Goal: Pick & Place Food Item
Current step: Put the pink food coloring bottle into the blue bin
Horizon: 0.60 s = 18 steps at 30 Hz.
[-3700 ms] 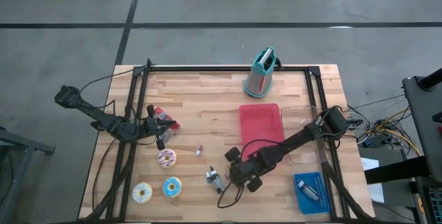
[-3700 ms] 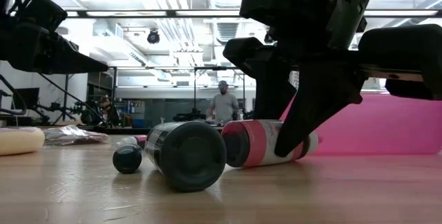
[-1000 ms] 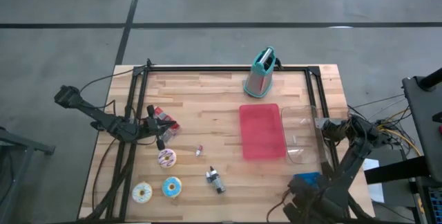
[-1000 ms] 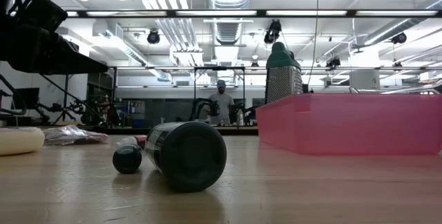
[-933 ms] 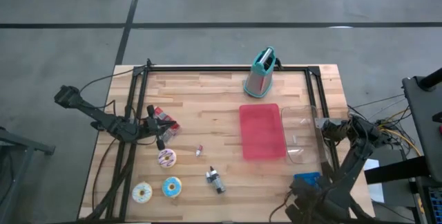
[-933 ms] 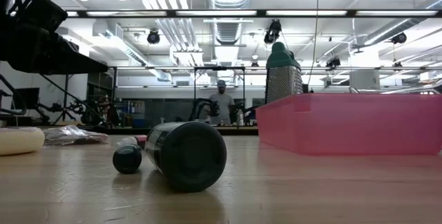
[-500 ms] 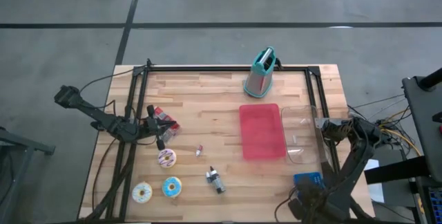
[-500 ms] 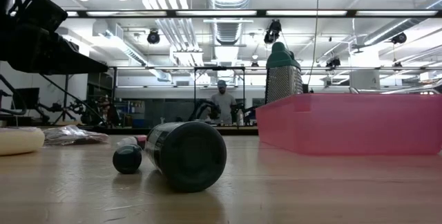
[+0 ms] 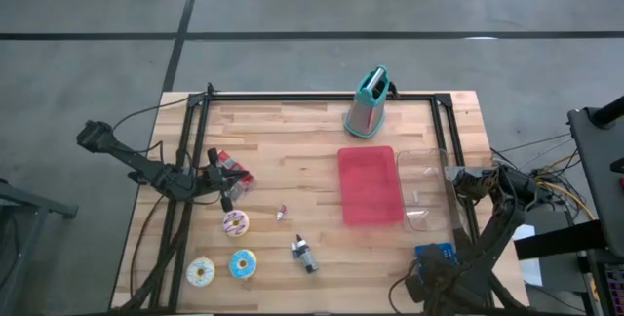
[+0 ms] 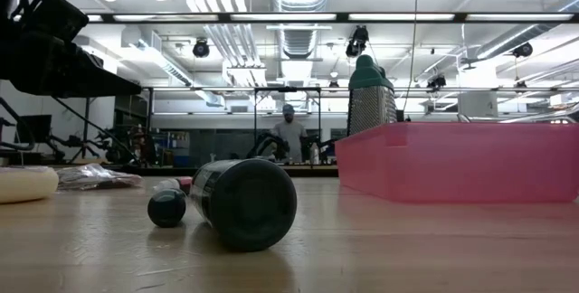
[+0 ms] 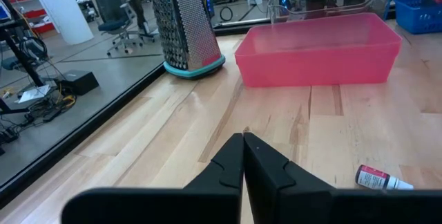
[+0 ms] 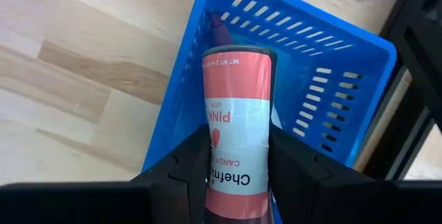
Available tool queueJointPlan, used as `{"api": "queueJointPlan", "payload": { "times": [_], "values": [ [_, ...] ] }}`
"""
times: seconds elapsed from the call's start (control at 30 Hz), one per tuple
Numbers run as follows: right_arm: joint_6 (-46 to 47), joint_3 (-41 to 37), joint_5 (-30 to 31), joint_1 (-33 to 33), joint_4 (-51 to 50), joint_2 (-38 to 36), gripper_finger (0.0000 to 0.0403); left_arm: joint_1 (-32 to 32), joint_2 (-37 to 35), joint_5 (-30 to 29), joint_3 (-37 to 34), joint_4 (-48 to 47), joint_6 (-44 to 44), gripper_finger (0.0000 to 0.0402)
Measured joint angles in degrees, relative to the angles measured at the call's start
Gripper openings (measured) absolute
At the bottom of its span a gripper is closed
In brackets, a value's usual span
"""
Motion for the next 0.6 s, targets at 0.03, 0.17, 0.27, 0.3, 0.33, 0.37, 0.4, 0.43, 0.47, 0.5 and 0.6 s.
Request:
{"api": "queueJointPlan", "payload": {
  "times": [0.03,0.17,0.27,0.3,0.33,0.37,0.4,0.43,0.47,0.5,0.6],
  "values": [
    [0.0,-0.5,-0.3,0.0,0.5,0.0,0.0120,0.0,0.0,0.0,0.0,0.0,0.0,0.0012],
    [0.0,-2.6,-0.4,0.0,2.1,-0.1,0.0124,0.0,0.0,0.0,0.0,0.0,0.0,0.0012],
    [0.0,-3.6,-0.4,0.0,2.4,-0.2,0.0127,0.0,0.0,0.0,0.0,0.0,0.0,0.0012],
    [0.0,-3.6,-0.4,0.0,2.4,-0.2,0.0128,0.0,0.0,0.0,0.0,0.0,0.0,0.0012],
    [0.0,-3.7,-0.4,0.0,2.4,-0.2,0.0130,0.0,0.0,0.0,0.0,0.0,0.0,0.0012],
    [0.1,-3.7,-0.4,0.0,2.7,-0.2,0.0131,0.0,0.0,0.0,0.0,0.0,0.0,0.0012],
    [0.4,-3.7,-0.5,0.0,2.9,-0.1,0.0133,0.0,0.0,0.0,0.0,0.0,0.0,0.0012],
    [0.7,-3.7,-0.5,0.0,3.0,-0.1,0.0134,0.0,0.0,0.0,0.0,0.0,0.0,0.0012],
    [1.0,-3.7,-0.5,0.0,3.2,-0.1,0.0136,0.0,0.0,0.0,0.0,0.0,0.0,0.0012],
    [1.1,-3.7,-0.6,0.0,3.4,-0.1,0.0139,0.0,0.0,0.0,0.0,0.0,0.0,0.0012],
    [1.5,-3.7,-0.6,0.0,3.8,-0.1,0.0145,0.0,0.0,0.0,0.0,0.0,0.0,0.0012]
  ]
}}
